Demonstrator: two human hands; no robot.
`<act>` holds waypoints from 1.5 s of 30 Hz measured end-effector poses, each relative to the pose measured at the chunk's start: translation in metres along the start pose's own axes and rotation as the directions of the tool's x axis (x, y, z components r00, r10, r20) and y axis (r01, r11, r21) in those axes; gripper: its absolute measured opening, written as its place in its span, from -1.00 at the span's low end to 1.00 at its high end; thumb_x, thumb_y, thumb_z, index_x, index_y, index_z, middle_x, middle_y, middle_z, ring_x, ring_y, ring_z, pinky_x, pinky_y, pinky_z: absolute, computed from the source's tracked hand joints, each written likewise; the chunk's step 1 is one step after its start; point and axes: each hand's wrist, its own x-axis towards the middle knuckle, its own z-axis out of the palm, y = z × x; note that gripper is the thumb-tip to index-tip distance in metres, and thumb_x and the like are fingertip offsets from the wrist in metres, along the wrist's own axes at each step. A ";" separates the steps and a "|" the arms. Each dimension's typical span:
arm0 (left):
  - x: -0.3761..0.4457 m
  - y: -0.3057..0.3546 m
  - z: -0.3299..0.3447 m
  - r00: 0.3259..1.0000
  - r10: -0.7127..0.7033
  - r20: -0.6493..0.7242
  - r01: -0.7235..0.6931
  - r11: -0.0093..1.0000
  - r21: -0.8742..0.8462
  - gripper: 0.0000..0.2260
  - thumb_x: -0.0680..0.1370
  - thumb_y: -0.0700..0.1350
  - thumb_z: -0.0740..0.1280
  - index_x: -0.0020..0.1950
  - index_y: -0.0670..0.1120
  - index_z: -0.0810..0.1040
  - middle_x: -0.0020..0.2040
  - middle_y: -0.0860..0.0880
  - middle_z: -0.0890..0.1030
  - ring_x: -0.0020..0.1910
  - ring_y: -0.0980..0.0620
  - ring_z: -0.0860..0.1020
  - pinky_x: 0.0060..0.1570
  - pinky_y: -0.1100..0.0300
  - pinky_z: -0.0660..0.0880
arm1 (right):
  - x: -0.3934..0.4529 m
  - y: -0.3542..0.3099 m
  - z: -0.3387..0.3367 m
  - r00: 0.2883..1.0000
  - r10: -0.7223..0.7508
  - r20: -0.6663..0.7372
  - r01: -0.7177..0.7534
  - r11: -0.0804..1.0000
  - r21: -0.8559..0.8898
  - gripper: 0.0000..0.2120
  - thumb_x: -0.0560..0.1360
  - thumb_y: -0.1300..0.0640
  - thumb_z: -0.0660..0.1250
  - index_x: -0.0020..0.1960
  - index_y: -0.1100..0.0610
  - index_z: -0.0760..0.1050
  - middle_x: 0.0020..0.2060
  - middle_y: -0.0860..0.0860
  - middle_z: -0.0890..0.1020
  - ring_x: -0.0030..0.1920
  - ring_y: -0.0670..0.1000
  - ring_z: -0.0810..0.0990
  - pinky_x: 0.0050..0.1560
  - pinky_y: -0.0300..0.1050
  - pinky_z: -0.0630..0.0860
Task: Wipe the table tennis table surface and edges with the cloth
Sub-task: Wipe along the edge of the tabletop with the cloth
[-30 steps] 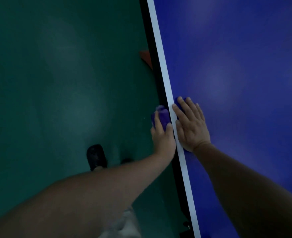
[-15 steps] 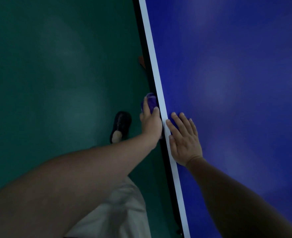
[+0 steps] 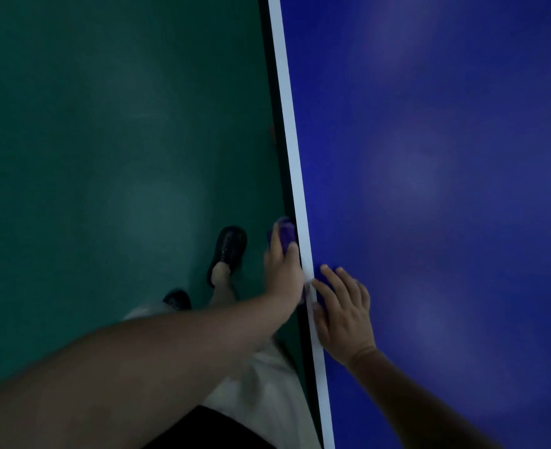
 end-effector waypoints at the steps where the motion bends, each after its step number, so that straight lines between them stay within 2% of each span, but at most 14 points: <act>1: 0.014 0.018 -0.001 1.000 0.024 -0.010 -0.024 1.000 0.002 -0.50 0.61 0.05 0.14 0.54 0.31 0.20 0.38 -0.10 0.42 0.26 -0.10 0.51 0.34 -0.13 0.43 | 0.011 0.002 -0.006 1.000 -0.020 -0.005 0.020 1.000 0.008 -0.60 0.61 0.01 0.14 0.42 0.04 0.39 0.51 0.02 0.37 0.52 0.10 0.29 0.53 0.08 0.10; 6: 0.061 0.071 -0.002 0.997 0.083 -0.007 -0.083 0.997 0.006 -0.50 0.67 0.02 0.11 0.60 0.28 0.11 0.45 -0.09 0.38 0.29 -0.09 0.48 0.37 -0.12 0.40 | 0.122 0.018 -0.041 0.994 -0.087 -0.064 0.086 0.996 -0.007 -0.55 0.65 0.03 0.10 0.49 0.14 0.35 0.55 0.08 0.30 0.59 0.13 0.14 0.58 0.16 -0.02; 11: 0.036 0.065 -0.003 0.996 0.084 -0.008 -0.084 0.996 0.019 -0.36 0.51 0.12 0.10 0.61 0.26 0.07 0.36 -0.12 0.48 0.21 -0.10 0.54 0.28 -0.09 0.47 | 0.239 0.015 -0.069 0.983 -0.164 -0.088 0.162 0.986 -0.025 -0.55 0.68 0.04 0.11 0.52 0.18 0.32 0.57 0.10 0.24 0.59 0.17 0.10 0.58 0.15 0.01; 15: 0.021 0.051 -0.004 0.999 0.016 0.028 -0.017 1.000 0.020 -0.31 0.50 0.12 0.10 0.63 0.26 -0.04 0.37 -0.07 0.45 0.18 -0.06 0.55 0.26 -0.10 0.49 | 0.298 0.011 -0.083 0.981 -0.170 -0.090 0.167 0.985 -0.036 -0.53 0.68 0.03 0.09 0.54 0.18 0.29 0.58 0.10 0.22 0.60 0.18 0.09 0.58 0.13 -0.01; 18: 0.032 0.062 -0.002 0.999 -0.037 0.017 0.038 0.999 -0.022 -0.37 0.58 0.08 0.12 0.61 0.29 -0.06 0.37 -0.09 0.45 0.13 -0.08 0.57 0.25 -0.13 0.50 | 0.325 0.012 -0.088 0.982 -0.177 -0.072 0.173 0.983 -0.056 -0.51 0.68 0.02 0.07 0.55 0.19 0.27 0.58 0.10 0.21 0.60 0.18 0.08 0.58 0.12 -0.02; 22: 0.094 0.126 0.000 0.999 0.044 -0.009 -0.044 0.998 -0.034 -0.43 0.69 -0.01 0.11 0.61 0.29 -0.09 0.41 -0.12 0.42 0.25 -0.14 0.52 0.33 -0.11 0.43 | 0.350 0.014 -0.094 0.984 -0.176 -0.041 0.172 0.981 -0.094 -0.49 0.68 0.00 0.05 0.57 0.19 0.24 0.59 0.10 0.19 0.60 0.17 0.06 0.58 0.13 -0.02; 24: 0.131 0.170 -0.002 0.995 0.096 -0.013 -0.096 0.995 -0.008 -0.40 0.68 0.03 0.11 0.61 0.29 -0.16 0.38 -0.10 0.45 0.18 -0.14 0.54 0.28 -0.08 0.46 | 0.363 0.015 -0.098 0.985 -0.165 -0.044 0.160 0.982 -0.097 -0.47 0.68 -0.03 0.01 0.57 0.19 0.24 0.59 0.11 0.20 0.60 0.17 0.06 0.59 0.14 -0.01; 27: 0.165 0.215 -0.005 0.993 0.117 -0.011 -0.117 0.993 0.020 -0.35 0.68 0.08 0.10 0.59 0.23 -0.30 0.31 0.03 0.44 0.03 0.01 0.53 0.10 0.07 0.45 | 0.388 0.012 -0.105 0.987 -0.145 -0.064 0.139 0.987 -0.082 -0.46 0.68 -0.07 -0.03 0.57 0.16 0.25 0.59 0.10 0.19 0.60 0.16 0.06 0.59 0.14 0.00; 29: 0.164 0.221 -0.007 0.991 0.137 0.005 -0.137 0.990 0.029 -0.35 0.67 0.06 0.11 0.62 0.17 -0.24 0.30 0.03 0.45 0.01 0.04 0.53 0.09 0.07 0.46 | 0.407 0.011 -0.111 0.988 -0.140 -0.069 0.133 0.986 -0.097 -0.46 0.68 -0.08 -0.04 0.57 0.14 0.24 0.60 0.09 0.18 0.61 0.15 0.05 0.59 0.12 0.00; 31: 0.159 0.216 -0.009 0.984 0.175 0.017 -0.175 0.985 0.003 -0.44 0.65 -0.01 0.14 0.63 0.13 0.02 0.28 0.00 0.52 0.06 -0.04 0.58 0.14 -0.03 0.53 | 0.438 0.007 -0.119 0.989 -0.134 -0.056 0.126 0.984 -0.122 -0.47 0.68 -0.08 -0.04 0.58 0.13 0.22 0.60 0.07 0.16 0.61 0.14 0.03 0.59 0.12 -0.01; 34: 0.143 0.199 -0.012 0.987 0.155 0.042 -0.153 0.987 -0.057 -0.58 0.63 -0.05 0.14 0.47 0.26 0.27 0.19 -0.10 0.58 0.04 -0.18 0.61 0.08 -0.19 0.56 | 0.486 0.003 -0.129 0.988 -0.149 -0.044 0.142 0.982 -0.128 -0.48 0.69 -0.08 -0.04 0.58 0.11 0.22 0.60 0.07 0.15 0.61 0.14 0.02 0.59 0.11 -0.02; 38: 0.156 0.212 -0.011 0.993 0.089 0.071 -0.089 0.996 -0.003 -0.52 0.62 0.00 0.11 0.55 0.21 0.21 0.24 -0.13 0.50 0.06 -0.12 0.57 0.14 -0.15 0.54 | 0.551 0.003 -0.134 0.988 -0.140 -0.065 0.129 0.980 -0.148 -0.48 0.69 -0.07 -0.06 0.58 0.11 0.23 0.60 0.06 0.16 0.61 0.15 0.03 0.59 0.09 -0.05; 42: 0.215 0.274 -0.008 0.992 0.119 0.049 -0.119 0.993 -0.011 -0.48 0.67 0.01 0.11 0.63 0.18 0.07 0.39 -0.09 0.38 0.24 -0.08 0.49 0.30 -0.09 0.45 | 0.579 0.003 -0.127 0.990 -0.079 -0.115 0.067 0.993 -0.099 -0.49 0.68 -0.05 -0.05 0.59 0.05 0.20 0.61 0.02 0.15 0.61 0.11 0.04 0.59 0.09 -0.07; 45: 0.261 0.324 -0.005 0.987 0.161 0.024 -0.160 0.987 -0.028 -0.49 0.68 0.01 0.12 0.63 0.14 0.09 0.44 -0.12 0.36 0.32 -0.11 0.44 0.36 -0.12 0.39 | 0.578 0.007 -0.125 0.984 -0.079 -0.158 0.064 0.993 -0.097 -0.52 0.68 0.00 0.00 0.58 0.04 0.22 0.59 0.01 0.20 0.60 0.10 0.08 0.59 0.09 -0.05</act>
